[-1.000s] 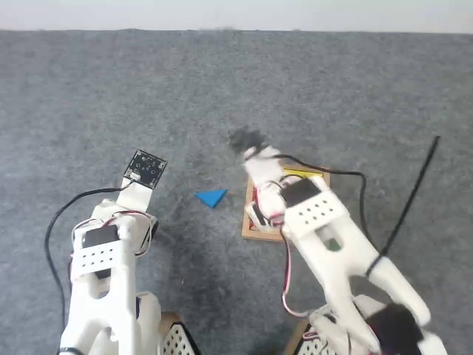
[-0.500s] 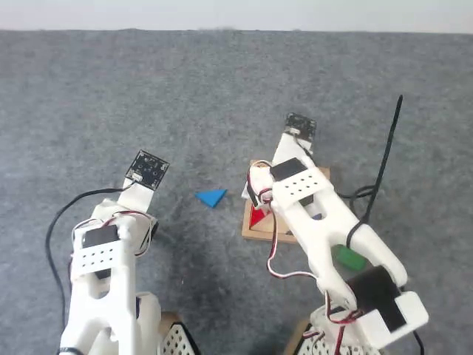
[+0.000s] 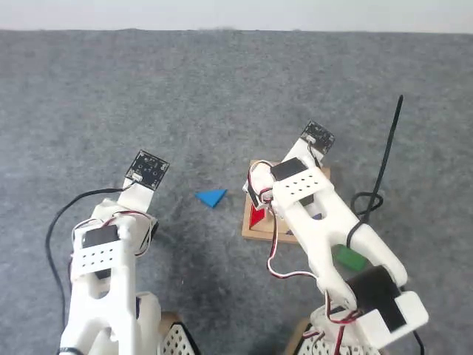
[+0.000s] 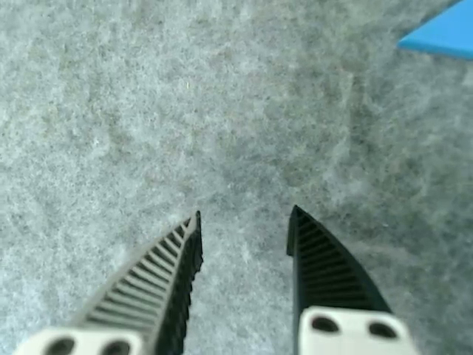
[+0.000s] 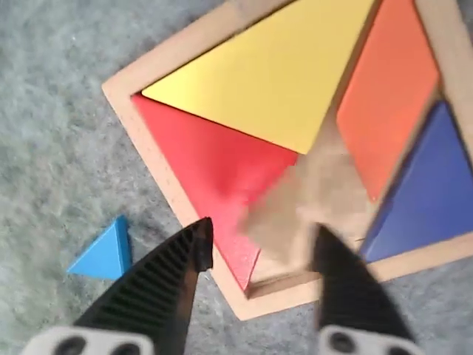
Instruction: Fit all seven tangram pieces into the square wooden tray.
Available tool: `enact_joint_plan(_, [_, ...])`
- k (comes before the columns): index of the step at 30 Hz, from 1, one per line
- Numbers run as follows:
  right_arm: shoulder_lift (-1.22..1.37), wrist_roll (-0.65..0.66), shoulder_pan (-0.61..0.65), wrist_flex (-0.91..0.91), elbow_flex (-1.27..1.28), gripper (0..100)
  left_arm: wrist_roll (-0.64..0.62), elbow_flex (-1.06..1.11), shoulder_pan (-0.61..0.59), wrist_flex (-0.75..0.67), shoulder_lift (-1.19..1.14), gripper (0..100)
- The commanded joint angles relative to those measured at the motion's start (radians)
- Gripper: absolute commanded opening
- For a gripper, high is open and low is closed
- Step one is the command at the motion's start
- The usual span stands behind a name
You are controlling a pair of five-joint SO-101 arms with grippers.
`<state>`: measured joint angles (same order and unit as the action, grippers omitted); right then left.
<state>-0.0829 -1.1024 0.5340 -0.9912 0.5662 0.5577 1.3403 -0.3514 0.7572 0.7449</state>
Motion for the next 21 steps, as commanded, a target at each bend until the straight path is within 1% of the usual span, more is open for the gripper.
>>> enact_joint_plan(1, [-0.015,-0.021,0.019,-0.01,-0.038,45.9,0.008,-0.008,0.0,0.0,0.006,18])
enact_joint_plan(3, [-0.016,-0.006,0.016,-0.019,-0.074,47.1,0.008,-0.008,0.0,0.0,0.006,18])
enact_joint_plan(5, [-0.016,0.081,-0.002,-0.025,-0.11,45.5,0.008,-0.008,0.0,0.0,0.006,18])
enact_joint_plan(7, [-0.016,0.212,-0.03,-0.051,-0.161,42.3,0.008,-0.008,0.0,0.002,0.006,18])
enact_joint_plan(9, [-0.016,0.381,-0.079,-0.099,-0.219,37.0,0.008,-0.008,0.0,0.002,0.006,18])
enact_joint_plan(10, [-0.016,0.486,-0.107,-0.117,-0.253,33.5,0.008,-0.008,0.0,0.002,0.006,18])
enact_joint_plan(11, [-0.015,0.603,-0.13,-0.13,-0.284,29.6,0.008,-0.008,0.0,0.002,0.006,18])
enact_joint_plan(13, [-0.015,0.878,-0.163,-0.14,-0.318,20.2,0.009,-0.008,0.0,0.002,0.006,18])
enact_joint_plan(15, [-0.015,1.198,-0.173,-0.151,-0.316,11.6,0.009,-0.008,0.0,0.002,0.006,18])
enact_joint_plan(16, [-0.01,1.387,-0.171,-0.185,-0.308,8.6,0.009,-0.008,0.0,0.002,0.006,18])
enact_joint_plan(18, [-0.016,1.766,-0.145,-0.272,-0.288,7.6,0.009,-0.008,0.0,0.0,0.006,18])
enact_joint_plan(19, [-0.016,1.933,-0.128,-0.326,-0.287,8.1,0.009,-0.008,0.0,0.0,0.006,18])
enact_joint_plan(20, [-0.015,2.088,-0.11,-0.367,-0.281,8.8,0.009,-0.008,0.0,0.0,0.006,18])
enact_joint_plan(21, [-0.005,2.196,-0.091,-0.406,-0.275,9.5,0.009,-0.008,0.0,0.0,0.006,18])
